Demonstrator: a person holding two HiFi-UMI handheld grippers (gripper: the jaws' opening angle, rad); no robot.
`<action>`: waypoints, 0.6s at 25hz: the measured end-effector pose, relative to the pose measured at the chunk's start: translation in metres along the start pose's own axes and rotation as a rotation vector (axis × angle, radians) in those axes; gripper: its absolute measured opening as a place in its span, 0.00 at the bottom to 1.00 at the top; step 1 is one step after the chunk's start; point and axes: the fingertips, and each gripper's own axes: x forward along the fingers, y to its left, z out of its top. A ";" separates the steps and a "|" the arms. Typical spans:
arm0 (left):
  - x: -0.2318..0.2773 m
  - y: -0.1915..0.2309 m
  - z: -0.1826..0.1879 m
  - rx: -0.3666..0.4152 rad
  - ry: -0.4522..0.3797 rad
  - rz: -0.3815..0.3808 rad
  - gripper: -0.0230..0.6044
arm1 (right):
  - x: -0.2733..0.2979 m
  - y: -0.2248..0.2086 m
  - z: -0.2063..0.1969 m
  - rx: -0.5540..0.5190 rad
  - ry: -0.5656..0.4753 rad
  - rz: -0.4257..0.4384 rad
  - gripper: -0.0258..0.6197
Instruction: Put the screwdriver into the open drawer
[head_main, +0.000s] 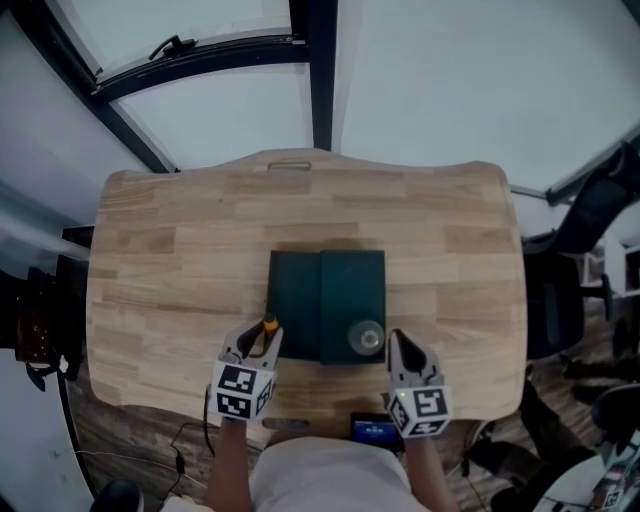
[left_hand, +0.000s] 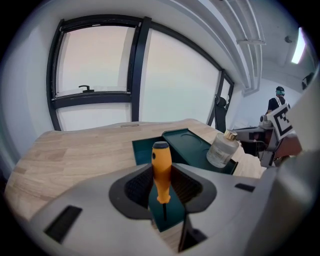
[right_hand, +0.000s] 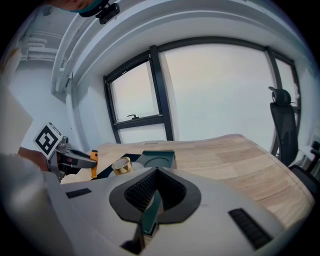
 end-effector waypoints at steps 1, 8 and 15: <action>0.001 -0.001 -0.001 0.004 0.006 -0.002 0.22 | 0.001 0.000 -0.001 0.000 0.003 0.002 0.03; 0.008 -0.004 -0.002 0.013 0.019 -0.017 0.22 | 0.006 -0.001 -0.003 -0.008 0.023 0.011 0.03; 0.016 -0.004 -0.002 0.066 0.048 -0.020 0.22 | 0.010 -0.002 -0.004 -0.007 0.034 0.016 0.04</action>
